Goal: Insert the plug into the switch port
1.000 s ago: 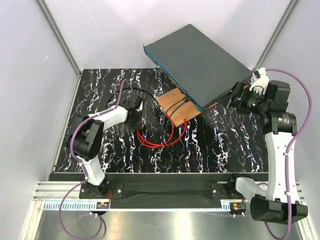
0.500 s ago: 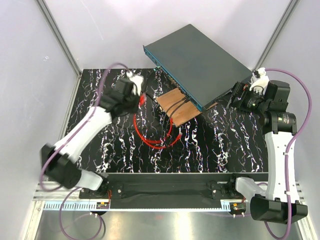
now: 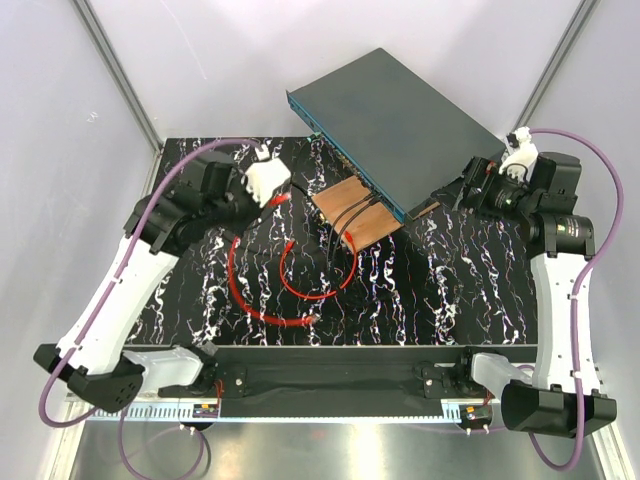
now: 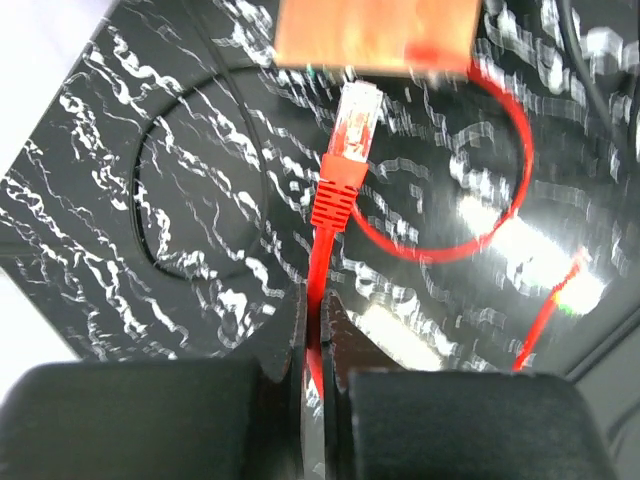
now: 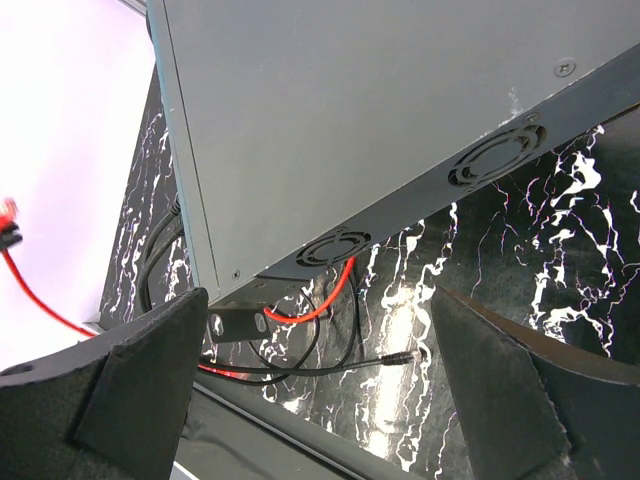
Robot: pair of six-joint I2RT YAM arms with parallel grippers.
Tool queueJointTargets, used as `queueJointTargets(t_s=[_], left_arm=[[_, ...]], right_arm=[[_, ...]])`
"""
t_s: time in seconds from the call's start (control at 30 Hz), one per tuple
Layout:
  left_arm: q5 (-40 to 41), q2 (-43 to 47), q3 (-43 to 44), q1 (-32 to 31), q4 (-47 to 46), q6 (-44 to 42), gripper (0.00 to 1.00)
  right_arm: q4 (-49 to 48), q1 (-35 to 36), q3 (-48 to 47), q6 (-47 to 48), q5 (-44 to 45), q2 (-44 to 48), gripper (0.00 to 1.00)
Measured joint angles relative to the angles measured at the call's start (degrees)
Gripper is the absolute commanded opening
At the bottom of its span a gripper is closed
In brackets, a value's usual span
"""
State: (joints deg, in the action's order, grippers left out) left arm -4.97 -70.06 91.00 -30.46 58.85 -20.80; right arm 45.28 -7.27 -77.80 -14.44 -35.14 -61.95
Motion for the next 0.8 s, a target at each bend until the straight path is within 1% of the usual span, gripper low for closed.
queueJointTargets(t_s=[0.07,0.17,0.27,0.33,0.4,0.47,0.57,0.67,0.7,0.73,0.8], left_arm=[[-0.37,0.96,-0.87,-0.37,2.16,-3.32,0.0],[0.59,4.94,-5.73,-0.39,2.97,-7.13,0.0],[3.23,8.7,-10.08,-0.37,3.61,-11.28,0.0],[3.45,9.88,-10.4,-0.37,4.79,-13.81,0.0],[2.01,10.49,-9.68,-0.37,5.49,-14.91,0.0],[-1.64,10.58,-7.67,-0.33,5.81,-14.47,0.0],[-8.76,10.29,-4.35,-0.39,5.14,-11.39,0.0],[-13.33,9.92,-3.13,-1.18,1.77,-6.32,0.0],[-13.9,9.64,-3.13,-2.01,0.5,-4.66,0.0],[-14.29,9.31,-3.13,-3.19,-0.83,-3.02,0.0],[-14.12,8.26,-3.08,-6.27,-3.32,-0.5,0.0]], right_arm=[[0.0,0.0,-0.09,0.11,-0.02,-0.28,1.0],[0.02,0.0,-0.39,0.35,-0.09,-0.68,1.0],[0.07,0.0,-0.46,1.27,-0.55,-0.7,1.0],[0.11,0.0,-0.79,2.14,-1.55,-0.72,1.0],[0.0,0.0,-1.44,2.99,-3.67,-0.7,1.0],[-0.48,-0.04,-2.25,3.3,-6.82,-0.63,1.0],[-2.19,-0.04,-3.8,3.28,-13.27,-0.57,1.0],[-5.4,-0.02,-4.72,2.1,-19.82,-0.28,0.94],[-6.99,0.07,-4.74,0.76,-21.86,-0.09,0.89],[-8.63,0.22,-4.72,-0.94,-23.67,0.09,0.86],[-12.81,1.51,-4.42,-4.81,-26.14,0.22,0.84]])
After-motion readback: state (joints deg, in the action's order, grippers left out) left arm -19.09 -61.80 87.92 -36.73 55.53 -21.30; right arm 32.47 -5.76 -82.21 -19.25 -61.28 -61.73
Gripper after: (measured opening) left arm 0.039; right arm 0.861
